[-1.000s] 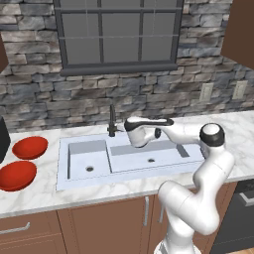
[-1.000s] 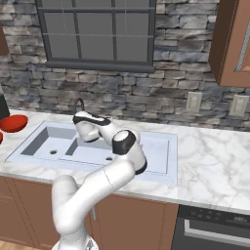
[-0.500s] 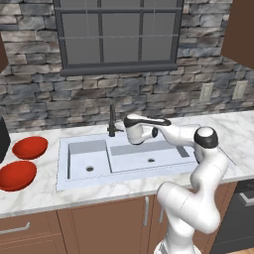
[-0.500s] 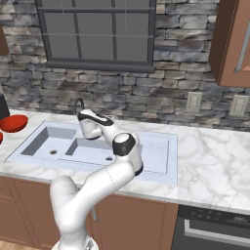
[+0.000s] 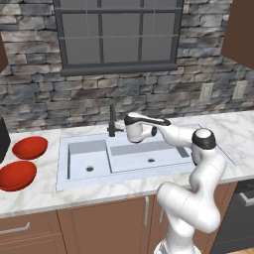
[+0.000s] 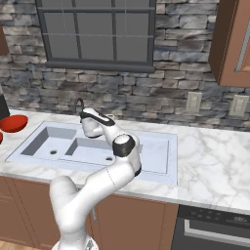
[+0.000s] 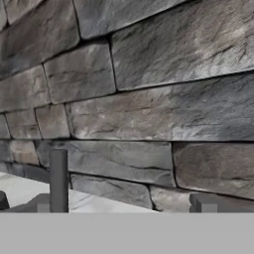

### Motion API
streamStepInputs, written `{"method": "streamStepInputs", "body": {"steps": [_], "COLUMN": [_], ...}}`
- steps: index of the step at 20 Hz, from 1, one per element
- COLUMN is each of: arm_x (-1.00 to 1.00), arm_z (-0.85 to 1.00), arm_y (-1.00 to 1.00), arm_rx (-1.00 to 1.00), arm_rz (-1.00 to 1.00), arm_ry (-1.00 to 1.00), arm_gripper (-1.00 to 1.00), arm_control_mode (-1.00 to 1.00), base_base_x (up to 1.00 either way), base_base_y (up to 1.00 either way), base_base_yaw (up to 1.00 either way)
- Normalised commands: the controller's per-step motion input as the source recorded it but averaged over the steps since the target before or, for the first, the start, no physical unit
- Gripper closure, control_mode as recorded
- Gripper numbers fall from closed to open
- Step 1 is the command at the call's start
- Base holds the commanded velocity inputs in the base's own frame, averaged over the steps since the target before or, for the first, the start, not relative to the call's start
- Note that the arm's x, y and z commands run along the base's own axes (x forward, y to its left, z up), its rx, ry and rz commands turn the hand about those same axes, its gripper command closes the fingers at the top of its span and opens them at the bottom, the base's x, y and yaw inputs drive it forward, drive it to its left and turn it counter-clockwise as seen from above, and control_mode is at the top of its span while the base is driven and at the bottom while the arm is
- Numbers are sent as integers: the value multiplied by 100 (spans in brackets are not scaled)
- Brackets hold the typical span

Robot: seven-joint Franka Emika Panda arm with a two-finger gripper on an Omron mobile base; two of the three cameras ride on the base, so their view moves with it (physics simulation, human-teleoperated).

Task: Rinse each bowl for a few seconds and place them down in the sink or on the counter.

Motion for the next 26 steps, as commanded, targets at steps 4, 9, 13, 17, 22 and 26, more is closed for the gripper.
{"method": "streamStepInputs", "body": {"steps": [4,9,13,17,22,26], "arm_x": [22,16,8,1,0,-2], "arm_z": [-11,-12,-14,-14,-16,-25], "arm_y": [0,0,-6,-26,-43,-52], "arm_rx": [0,0,0,1,0,0], "arm_rz": [1,0,0,0,0,0], "arm_ry": [0,0,1,0,1,3], "arm_gripper": [-100,-100,100,100,100,100], "arm_control_mode": [-100,-100,-100,-100,-100,-100], "base_base_x": [0,0,0,0,0,0], "base_base_y": [0,0,0,0,0,0], "base_base_yaw": [0,0,0,0,0,0]}}
